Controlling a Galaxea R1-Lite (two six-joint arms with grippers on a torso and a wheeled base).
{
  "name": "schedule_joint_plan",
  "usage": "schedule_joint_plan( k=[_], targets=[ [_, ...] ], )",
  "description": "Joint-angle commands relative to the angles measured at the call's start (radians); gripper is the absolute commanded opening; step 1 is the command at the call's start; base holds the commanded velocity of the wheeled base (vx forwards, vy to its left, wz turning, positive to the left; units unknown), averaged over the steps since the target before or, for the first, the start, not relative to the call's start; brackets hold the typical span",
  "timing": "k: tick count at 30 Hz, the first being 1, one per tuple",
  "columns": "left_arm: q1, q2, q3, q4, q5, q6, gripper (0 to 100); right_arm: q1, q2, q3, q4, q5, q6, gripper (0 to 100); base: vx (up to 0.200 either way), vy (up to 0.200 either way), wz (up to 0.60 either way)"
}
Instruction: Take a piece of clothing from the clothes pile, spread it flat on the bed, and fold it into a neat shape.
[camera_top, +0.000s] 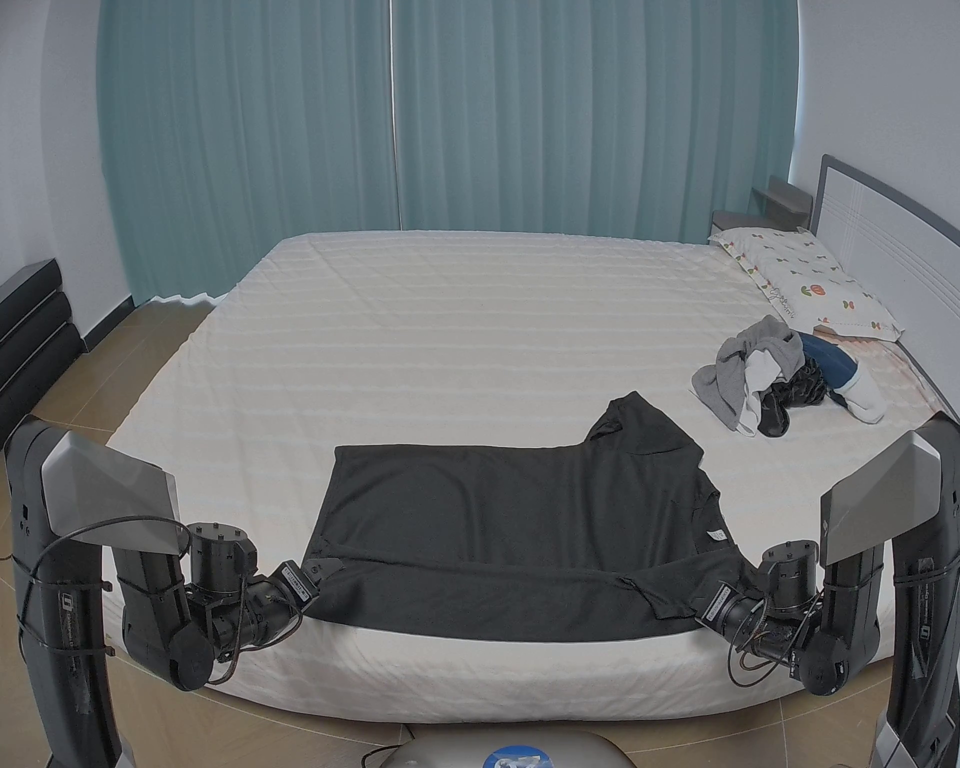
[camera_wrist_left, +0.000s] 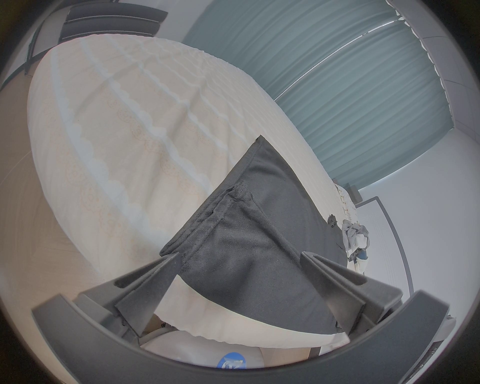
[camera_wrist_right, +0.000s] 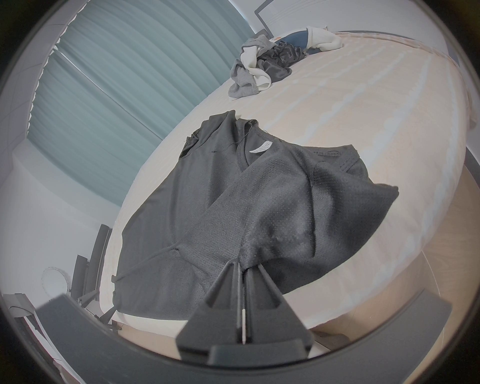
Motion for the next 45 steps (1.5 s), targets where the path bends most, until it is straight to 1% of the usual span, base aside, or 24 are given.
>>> schedule_joint_plan(
  k=[1, 10, 18, 19, 24, 26, 27, 28, 30, 31, 32, 33, 37, 42, 44, 45],
  targets=[
    [-0.001, 0.002, -0.001, 0.0, 0.0, 0.0, 100, 0.006, -0.006, 0.006, -0.001, -0.001, 0.0, 0, 0.0, 0.0, 0.0],
    [-0.001, 0.002, -0.003, 0.0, 0.0, 0.0, 100, 0.029, -0.066, 0.063, 0.002, 0.001, -0.005, 0, 0.0, 0.0, 0.0],
    [-0.001, 0.004, -0.003, 0.0, 0.002, 0.001, 100, 0.026, -0.032, 0.057, 0.004, -0.002, -0.008, 0, 0.0, 0.0, 0.0],
    [-0.001, 0.005, -0.003, 0.0, 0.002, 0.001, 100, 0.026, -0.028, 0.055, 0.004, -0.002, -0.009, 100, 0.0, 0.0, 0.0],
    [-0.002, 0.008, -0.004, 0.0, 0.002, 0.001, 100, 0.022, -0.043, 0.075, -0.01, -0.002, -0.026, 100, 0.0, 0.0, 0.0],
    [-0.002, 0.008, -0.004, 0.0, 0.002, 0.0, 100, 0.019, -0.117, 0.121, -0.012, -0.002, -0.048, 100, 0.0, 0.0, 0.0],
    [-0.002, 0.008, -0.004, 0.0, 0.002, 0.0, 100, 0.019, -0.117, 0.121, -0.012, -0.002, -0.048, 100, 0.0, 0.0, 0.0],
    [-0.001, 0.008, -0.004, 0.0, 0.002, 0.001, 100, 0.011, -0.166, 0.141, -0.012, -0.002, -0.054, 100, 0.0, 0.0, 0.0],
    [-0.002, 0.008, -0.004, 0.0, 0.002, 0.001, 100, 0.0, -0.189, 0.144, -0.012, -0.002, -0.056, 100, 0.0, 0.0, 0.0],
    [-0.002, 0.008, -0.004, 0.0, 0.002, 0.001, 100, -0.023, -0.213, 0.142, -0.013, -0.002, -0.056, 100, 0.0, 0.0, 0.0],
    [-0.002, 0.008, -0.004, 0.0, 0.002, 0.001, 100, -0.026, -0.215, 0.142, -0.013, -0.002, -0.056, 100, 0.0, 0.0, 0.0],
    [-0.001, 0.008, -0.004, 0.0, 0.002, 0.001, 100, -0.058, -0.235, 0.135, -0.013, 0.002, -0.056, 100, 0.0, 0.0, 0.0],
    [-0.002, 0.008, -0.004, 0.0, 0.002, 0.003, 100, -0.083, -0.272, 0.13, -0.013, 0.013, -0.056, 100, 0.0, 0.0, 0.0],
    [-0.002, 0.008, -0.006, 0.0, 0.002, 0.003, 100, -0.067, -0.249, 0.101, -0.012, 0.039, -0.031, 100, 0.0, 0.0, 0.0],
    [-0.002, 0.008, -0.006, 0.0, 0.003, 0.004, 100, -0.058, -0.206, 0.086, -0.013, 0.059, -0.009, 100, 0.0, 0.0, 0.0],
    [-0.002, 0.008, -0.006, 0.0, 0.003, 0.004, 100, -0.058, -0.178, 0.076, -0.013, 0.056, -0.011, 100, 0.0, 0.0, 0.0]
  ],
)
